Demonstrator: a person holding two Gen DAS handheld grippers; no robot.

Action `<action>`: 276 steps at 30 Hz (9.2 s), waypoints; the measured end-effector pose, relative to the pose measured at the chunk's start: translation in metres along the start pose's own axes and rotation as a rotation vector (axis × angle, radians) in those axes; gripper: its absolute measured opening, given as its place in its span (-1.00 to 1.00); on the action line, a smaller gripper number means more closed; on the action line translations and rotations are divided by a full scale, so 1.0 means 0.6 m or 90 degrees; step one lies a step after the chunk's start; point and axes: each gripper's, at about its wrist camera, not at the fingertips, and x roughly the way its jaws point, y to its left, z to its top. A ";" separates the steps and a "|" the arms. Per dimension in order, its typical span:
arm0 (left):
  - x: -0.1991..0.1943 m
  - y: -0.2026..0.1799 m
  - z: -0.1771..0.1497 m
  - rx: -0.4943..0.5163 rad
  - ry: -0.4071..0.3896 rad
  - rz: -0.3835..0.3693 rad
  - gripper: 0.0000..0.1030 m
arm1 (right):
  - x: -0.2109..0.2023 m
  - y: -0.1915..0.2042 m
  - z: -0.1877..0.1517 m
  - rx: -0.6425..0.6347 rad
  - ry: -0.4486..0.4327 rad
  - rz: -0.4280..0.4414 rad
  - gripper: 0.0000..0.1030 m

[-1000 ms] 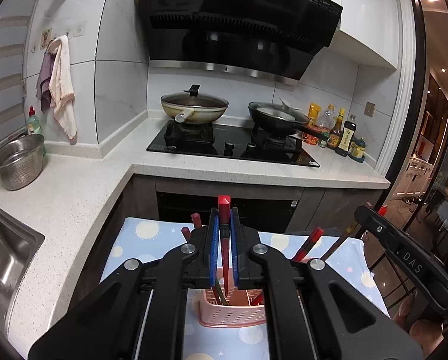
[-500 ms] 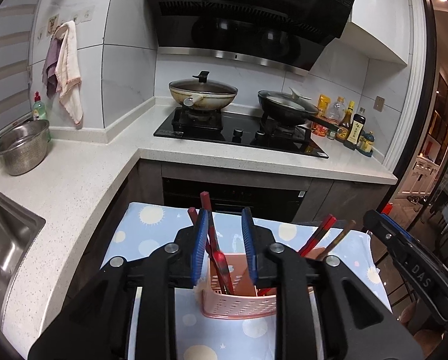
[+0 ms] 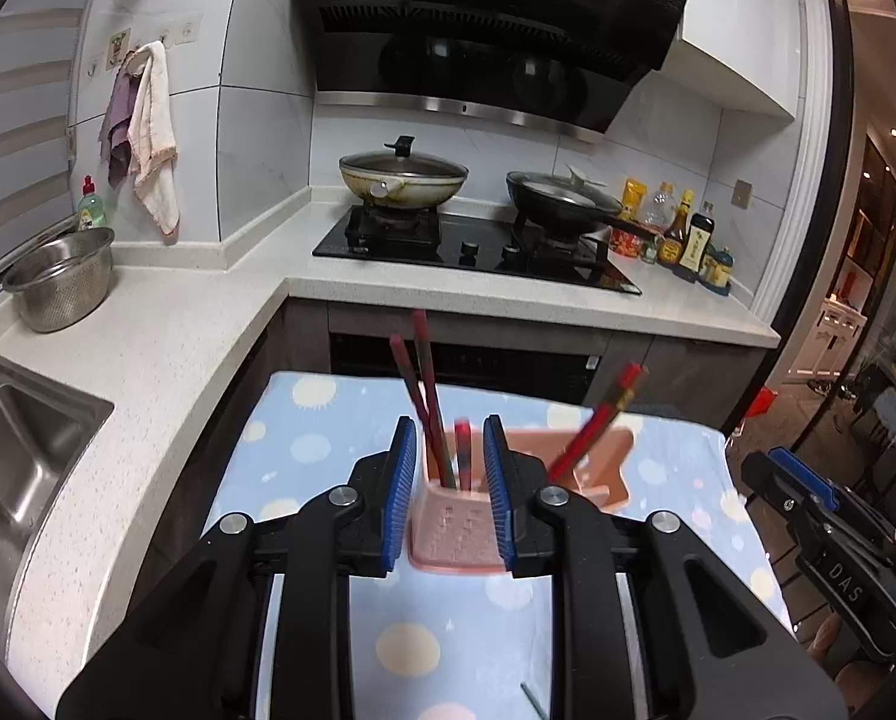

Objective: Organize utensils

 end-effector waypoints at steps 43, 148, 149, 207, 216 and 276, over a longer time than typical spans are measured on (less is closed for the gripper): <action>-0.110 -0.021 -0.465 0.004 0.284 0.003 -0.57 | -0.127 -0.006 -0.453 -0.049 0.297 -0.029 -0.53; -0.096 -0.052 0.009 0.060 -0.009 -0.038 -0.99 | -0.154 0.020 0.085 -0.007 -0.120 0.050 -0.87; -0.086 -0.054 0.023 0.063 -0.013 -0.035 -0.99 | -0.145 0.023 0.096 -0.007 -0.127 0.050 -0.87; 0.047 -0.039 -0.010 0.047 0.066 0.023 -0.37 | 0.014 0.036 -0.005 -0.037 0.040 -0.015 -0.18; -0.015 -0.051 -0.081 0.049 0.077 0.022 -0.19 | -0.046 0.042 -0.077 -0.033 0.097 -0.043 -0.17; -0.101 -0.044 -0.248 0.028 0.130 0.121 0.85 | -0.153 -0.009 -0.211 -0.019 0.117 -0.120 0.89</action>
